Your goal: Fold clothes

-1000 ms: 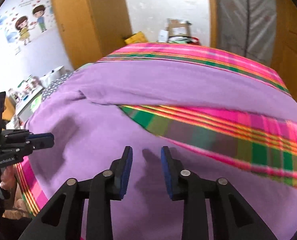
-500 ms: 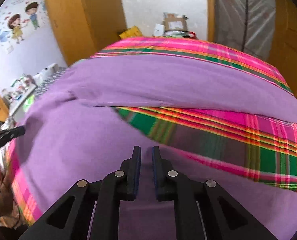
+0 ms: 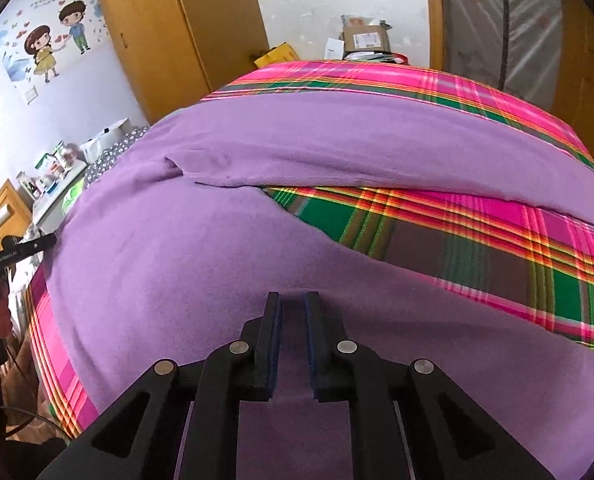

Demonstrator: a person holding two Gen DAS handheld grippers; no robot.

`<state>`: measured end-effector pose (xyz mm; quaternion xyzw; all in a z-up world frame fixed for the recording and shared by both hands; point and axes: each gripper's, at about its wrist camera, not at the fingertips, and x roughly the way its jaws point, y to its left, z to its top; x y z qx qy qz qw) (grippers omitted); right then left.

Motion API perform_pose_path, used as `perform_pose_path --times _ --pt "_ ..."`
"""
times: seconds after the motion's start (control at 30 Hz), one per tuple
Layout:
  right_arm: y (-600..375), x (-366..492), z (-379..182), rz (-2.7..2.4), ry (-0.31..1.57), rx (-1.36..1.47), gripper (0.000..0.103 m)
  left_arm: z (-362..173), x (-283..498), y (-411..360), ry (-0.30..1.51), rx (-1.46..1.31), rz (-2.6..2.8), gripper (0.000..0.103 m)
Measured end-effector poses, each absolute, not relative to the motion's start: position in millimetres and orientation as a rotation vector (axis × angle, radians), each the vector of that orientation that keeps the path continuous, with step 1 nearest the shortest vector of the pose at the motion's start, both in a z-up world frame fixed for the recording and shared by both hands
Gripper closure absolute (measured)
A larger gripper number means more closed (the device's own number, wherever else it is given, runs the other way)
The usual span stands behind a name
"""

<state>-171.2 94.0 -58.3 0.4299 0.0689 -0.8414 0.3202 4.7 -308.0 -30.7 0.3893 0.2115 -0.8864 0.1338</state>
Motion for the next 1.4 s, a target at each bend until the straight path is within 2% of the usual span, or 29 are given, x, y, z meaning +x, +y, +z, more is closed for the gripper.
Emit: perform_pose_path --times 0.27,0.47,0.67,0.8,1.17,1.3,1.4 --pt "93.8 -169.9 -53.3 -2.230 0.163 1.123 0.091 -0.5 -54.0 -285.4 0.517 1.111 -2.754 0.091" --pt "98.1 -167.5 -45.3 -2.241 0.146 1.098 0.091 -12.9 -103.5 -246.4 0.391 1.262 -2.832 0.091" --pt "97.4 -169.5 -43.9 -2.237 0.141 1.096 0.091 -35.2 -137.0 -240.8 0.342 1.384 -2.761 0.091" --pt "98.3 -170.8 -43.9 -2.236 0.136 1.094 0.091 -33.0 -140.7 -244.0 0.374 1.394 -2.760 0.091" --pt "99.9 -172.3 -41.5 -2.228 0.108 1.087 0.090 -31.5 -161.8 -242.1 0.304 1.396 -2.765 0.091" --pt "103.1 -171.4 -33.4 -2.240 0.096 1.063 0.090 -27.0 -163.8 -248.6 0.346 1.392 -2.741 0.091" --pt "106.4 -170.3 -29.7 -2.254 0.089 1.053 0.090 -13.3 -156.3 -242.3 0.296 1.346 -2.751 0.091"
